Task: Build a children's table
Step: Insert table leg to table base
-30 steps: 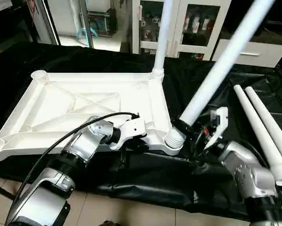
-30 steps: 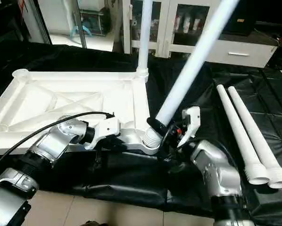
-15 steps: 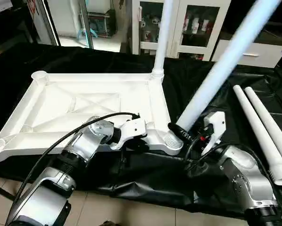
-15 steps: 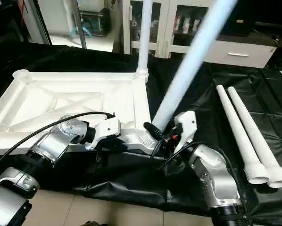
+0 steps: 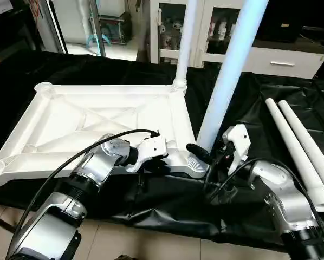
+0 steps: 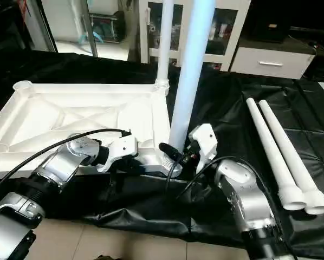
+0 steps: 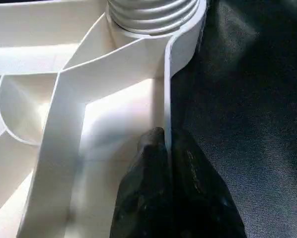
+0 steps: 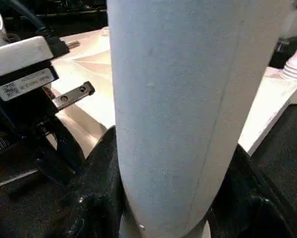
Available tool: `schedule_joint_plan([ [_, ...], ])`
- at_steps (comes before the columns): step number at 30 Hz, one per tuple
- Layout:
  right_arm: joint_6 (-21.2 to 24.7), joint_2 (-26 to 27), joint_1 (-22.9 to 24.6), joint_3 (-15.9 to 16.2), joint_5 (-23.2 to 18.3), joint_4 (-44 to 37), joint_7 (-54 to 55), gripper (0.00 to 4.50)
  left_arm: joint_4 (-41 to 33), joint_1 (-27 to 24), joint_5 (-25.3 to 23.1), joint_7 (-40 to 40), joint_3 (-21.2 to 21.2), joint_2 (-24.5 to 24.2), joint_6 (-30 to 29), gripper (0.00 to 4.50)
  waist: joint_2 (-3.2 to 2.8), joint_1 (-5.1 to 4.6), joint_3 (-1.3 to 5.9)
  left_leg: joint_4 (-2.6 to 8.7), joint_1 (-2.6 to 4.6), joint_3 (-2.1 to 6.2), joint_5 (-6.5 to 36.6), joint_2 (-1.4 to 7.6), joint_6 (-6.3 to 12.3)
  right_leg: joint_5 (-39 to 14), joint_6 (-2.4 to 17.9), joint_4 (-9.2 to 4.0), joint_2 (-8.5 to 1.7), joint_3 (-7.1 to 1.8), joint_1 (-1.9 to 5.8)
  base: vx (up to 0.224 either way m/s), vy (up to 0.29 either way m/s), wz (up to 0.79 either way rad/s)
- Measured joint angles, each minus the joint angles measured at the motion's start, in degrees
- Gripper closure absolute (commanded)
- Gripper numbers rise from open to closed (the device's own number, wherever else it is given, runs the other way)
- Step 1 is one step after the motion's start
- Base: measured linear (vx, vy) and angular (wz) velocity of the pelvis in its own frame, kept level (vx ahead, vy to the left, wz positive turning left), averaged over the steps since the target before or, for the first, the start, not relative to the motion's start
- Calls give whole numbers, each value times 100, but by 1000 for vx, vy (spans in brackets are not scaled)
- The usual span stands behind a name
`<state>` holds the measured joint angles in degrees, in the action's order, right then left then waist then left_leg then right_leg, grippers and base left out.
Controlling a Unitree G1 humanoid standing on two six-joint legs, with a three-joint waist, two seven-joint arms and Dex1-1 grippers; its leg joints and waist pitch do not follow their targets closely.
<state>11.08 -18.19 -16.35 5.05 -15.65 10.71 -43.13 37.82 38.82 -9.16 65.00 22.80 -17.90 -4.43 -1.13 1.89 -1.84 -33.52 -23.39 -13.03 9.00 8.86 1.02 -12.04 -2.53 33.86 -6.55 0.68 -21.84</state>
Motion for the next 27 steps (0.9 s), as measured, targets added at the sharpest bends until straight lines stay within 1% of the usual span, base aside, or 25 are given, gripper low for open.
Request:
schedule_joint_plan([
  [3,68,-3,-151,20,4,167,-63,265,37,1,-1,-62,-8,-3,1,450,2,-10,1,3,12,9,0,0,-1,-1,-1,-28,0,3,0,0,0,0],
  [7,-12,-9,-173,70,42,229,-48,265,53,1,-6,-83,-11,-3,5,450,3,-5,3,31,22,11,1,-4,-1,-1,-2,-92,0,4,3,0,0,0],
  [12,-62,5,-116,79,42,223,-11,266,54,-1,-6,-84,1,0,4,450,23,3,18,35,32,10,1,-15,-1,0,-1,-90,-3,-5,4,0,0,0],
  [17,-135,35,-115,78,42,267,21,266,79,-1,-6,-106,0,-1,37,450,21,8,19,42,35,10,1,-14,-1,0,-1,-90,-3,-4,4,0,0,0],
  [20,-248,123,-146,77,60,381,192,266,99,-1,-6,-186,-11,8,32,450,21,-6,20,42,39,10,1,-14,-1,-1,-1,-91,-3,-4,2,0,0,0],
  [22,-397,337,-277,80,213,621,675,266,126,11,-3,-424,-66,94,-97,450,26,-37,21,41,43,15,1,-14,-1,-1,-2,-93,-3,-2,-11,0,0,0],
  [23,-422,356,-310,86,254,676,794,266,126,13,-3,-499,-74,130,-158,450,24,-48,21,42,45,23,1,-14,-1,-2,-3,-107,-3,3,-12,0,0,0],
  [25,-506,532,-506,91,364,976,1304,266,241,85,-20,-798,-160,317,-406,450,13,-90,17,45,59,37,1,-15,-2,-3,-4,-132,-3,12,-10,0,0,0],
  [26,-515,656,-676,90,459,1187,1664,266,377,183,-47,-980,-189,429,-532,450,8,-126,11,44,60,38,1,-15,-2,-4,-5,-137,-3,14,-15,-50,21,-11],
  [27,-514,762,-881,79,528,1441,2090,266,515,283,-74,-1243,-234,605,-692,450,-4,-178,-2,56,60,42,1,-17,-2,-5,-6,-173,-2,21,-13,-50,21,-11],
])
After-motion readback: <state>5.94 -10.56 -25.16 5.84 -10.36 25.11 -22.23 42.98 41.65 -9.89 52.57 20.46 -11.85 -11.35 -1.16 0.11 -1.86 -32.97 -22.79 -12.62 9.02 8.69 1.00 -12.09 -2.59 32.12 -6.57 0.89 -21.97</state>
